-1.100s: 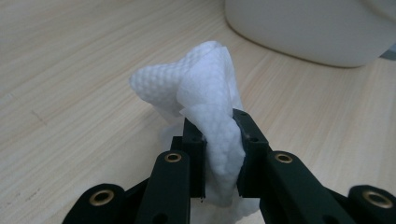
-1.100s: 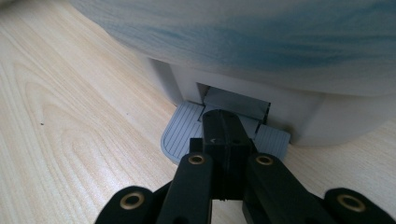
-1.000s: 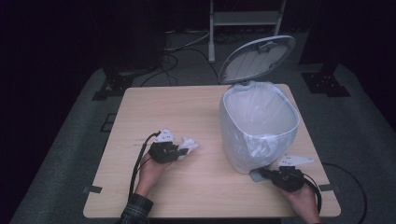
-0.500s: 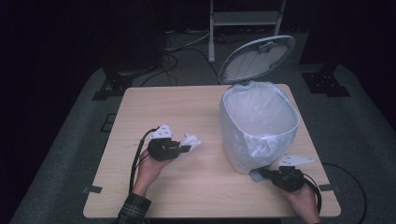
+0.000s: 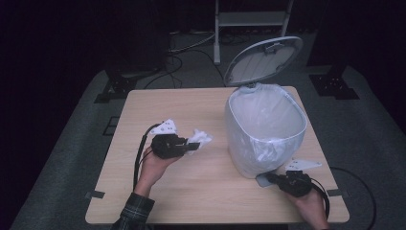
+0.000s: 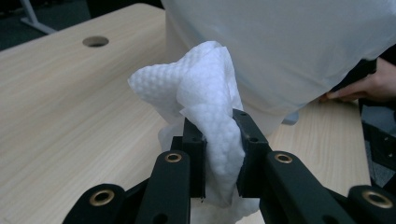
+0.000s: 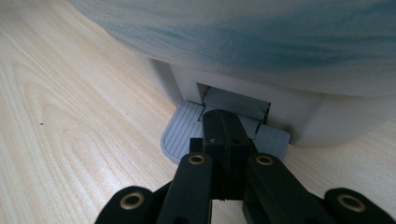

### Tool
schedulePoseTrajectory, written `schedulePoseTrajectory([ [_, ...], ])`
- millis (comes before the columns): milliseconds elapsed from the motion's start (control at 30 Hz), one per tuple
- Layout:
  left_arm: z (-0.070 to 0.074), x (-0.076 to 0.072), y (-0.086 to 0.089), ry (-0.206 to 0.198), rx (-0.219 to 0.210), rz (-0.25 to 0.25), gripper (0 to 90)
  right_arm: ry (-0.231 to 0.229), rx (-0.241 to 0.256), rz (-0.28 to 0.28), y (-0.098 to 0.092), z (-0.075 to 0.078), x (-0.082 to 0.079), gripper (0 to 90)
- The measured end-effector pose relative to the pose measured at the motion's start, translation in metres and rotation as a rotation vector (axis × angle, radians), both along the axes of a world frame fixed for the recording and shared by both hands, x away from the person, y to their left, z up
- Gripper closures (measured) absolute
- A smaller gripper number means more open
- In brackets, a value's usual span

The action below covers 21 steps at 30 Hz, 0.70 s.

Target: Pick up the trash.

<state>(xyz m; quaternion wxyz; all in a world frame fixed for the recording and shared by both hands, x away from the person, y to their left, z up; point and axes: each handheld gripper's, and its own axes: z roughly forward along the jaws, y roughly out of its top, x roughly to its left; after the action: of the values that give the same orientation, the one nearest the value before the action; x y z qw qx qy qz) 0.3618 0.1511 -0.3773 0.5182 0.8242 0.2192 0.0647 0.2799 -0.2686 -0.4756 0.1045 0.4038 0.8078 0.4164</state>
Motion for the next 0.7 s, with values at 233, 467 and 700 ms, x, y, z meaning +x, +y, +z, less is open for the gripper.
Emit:
schedulePoseTrajectory([
  [233, 0.023, 0.001, -0.007, -0.021, -0.040, -0.039, 77.0, 0.002, 0.001, -0.001, 0.000, 0.000, 0.000, 90.0],
  [467, 0.041, 0.003, -0.015, -0.034, -0.064, -0.077, 77.0, 0.005, 0.004, -0.003, 0.000, 0.000, 0.000, 90.0],
  [700, 0.064, 0.002, -0.024, -0.063, -0.084, -0.119, 77.0, 0.005, 0.004, 0.000, 0.000, 0.000, 0.001, 90.0],
])
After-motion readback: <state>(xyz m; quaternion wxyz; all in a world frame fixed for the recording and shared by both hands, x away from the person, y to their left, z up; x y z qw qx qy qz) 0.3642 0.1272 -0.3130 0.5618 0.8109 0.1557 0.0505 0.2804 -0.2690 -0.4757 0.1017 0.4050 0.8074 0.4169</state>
